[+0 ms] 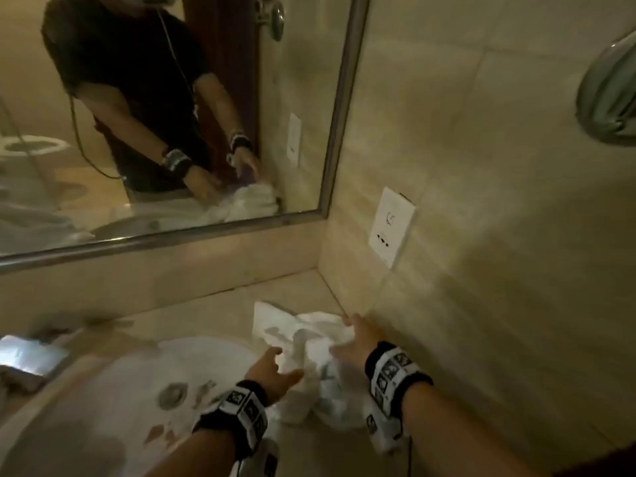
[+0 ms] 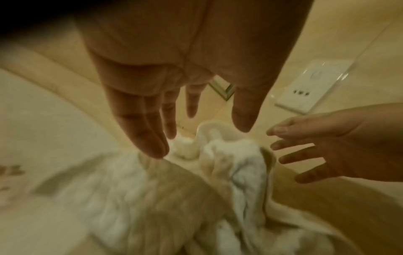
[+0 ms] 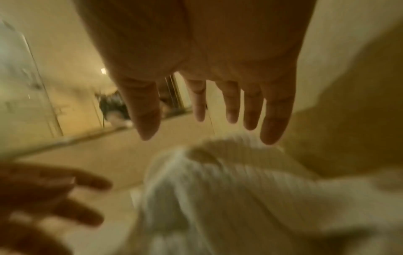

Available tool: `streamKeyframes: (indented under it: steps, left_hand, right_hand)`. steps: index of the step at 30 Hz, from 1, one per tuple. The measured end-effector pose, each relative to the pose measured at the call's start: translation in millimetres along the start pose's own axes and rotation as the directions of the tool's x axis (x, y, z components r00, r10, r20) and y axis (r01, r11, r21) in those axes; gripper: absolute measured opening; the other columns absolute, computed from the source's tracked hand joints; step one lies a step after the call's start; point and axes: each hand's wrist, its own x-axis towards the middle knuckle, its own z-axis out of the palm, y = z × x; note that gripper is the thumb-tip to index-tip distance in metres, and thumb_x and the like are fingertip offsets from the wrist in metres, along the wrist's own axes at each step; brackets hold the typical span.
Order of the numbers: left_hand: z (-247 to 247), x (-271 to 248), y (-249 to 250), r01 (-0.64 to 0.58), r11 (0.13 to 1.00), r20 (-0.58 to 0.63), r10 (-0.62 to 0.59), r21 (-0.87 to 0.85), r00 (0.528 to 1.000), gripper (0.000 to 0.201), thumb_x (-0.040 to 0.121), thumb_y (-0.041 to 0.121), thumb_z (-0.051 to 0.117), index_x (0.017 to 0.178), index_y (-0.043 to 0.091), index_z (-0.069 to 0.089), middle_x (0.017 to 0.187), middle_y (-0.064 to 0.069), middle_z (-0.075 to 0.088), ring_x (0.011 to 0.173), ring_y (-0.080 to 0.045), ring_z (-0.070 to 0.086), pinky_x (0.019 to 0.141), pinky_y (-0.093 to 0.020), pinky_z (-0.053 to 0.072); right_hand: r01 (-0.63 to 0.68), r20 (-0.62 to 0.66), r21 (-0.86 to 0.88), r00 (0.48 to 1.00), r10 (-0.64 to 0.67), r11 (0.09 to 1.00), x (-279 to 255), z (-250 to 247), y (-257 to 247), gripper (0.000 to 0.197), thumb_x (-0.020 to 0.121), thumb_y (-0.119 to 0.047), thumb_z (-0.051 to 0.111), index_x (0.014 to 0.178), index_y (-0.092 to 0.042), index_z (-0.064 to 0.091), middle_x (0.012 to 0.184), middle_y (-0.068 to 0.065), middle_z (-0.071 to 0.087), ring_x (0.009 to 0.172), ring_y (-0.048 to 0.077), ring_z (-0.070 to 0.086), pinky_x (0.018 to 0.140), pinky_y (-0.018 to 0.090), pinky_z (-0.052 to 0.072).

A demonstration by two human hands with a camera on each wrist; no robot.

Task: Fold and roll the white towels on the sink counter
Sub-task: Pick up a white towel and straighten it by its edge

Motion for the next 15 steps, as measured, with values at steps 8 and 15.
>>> streamKeyframes:
  steps: [8,15]
  left_hand:
    - [52.5,51.6,1.1,0.112,0.975,-0.124,-0.137,-0.194,0.983,0.076,0.077,0.051,0.069,0.137,0.025,0.031,0.110,-0.005,0.062,0.101,-0.024,0.061,0.086,-0.031,0.048]
    - [47.9,73.6,15.7,0.073,0.997,-0.196,-0.067,0.024,0.978,0.044,0.087,0.060,0.049,0.098,0.019,0.059,0.086,-0.001,0.059,0.078,-0.019,0.056,0.068,-0.027,0.044]
  right_hand:
    - [0.043,0.040,-0.239,0.999,-0.034,0.970,51.1,75.5,40.8,0.079,0.074,-0.065,0.055,0.142,-0.035,0.027,0.154,-0.001,0.019,0.140,0.027,0.018,0.114,0.039,0.022]
    - [0.032,0.094,-0.085,0.995,-0.024,0.996,63.6,53.8,46.8,0.092,0.063,-0.073,0.064,0.134,-0.023,0.035,0.143,-0.002,0.033,0.127,0.021,0.037,0.105,0.037,0.038]
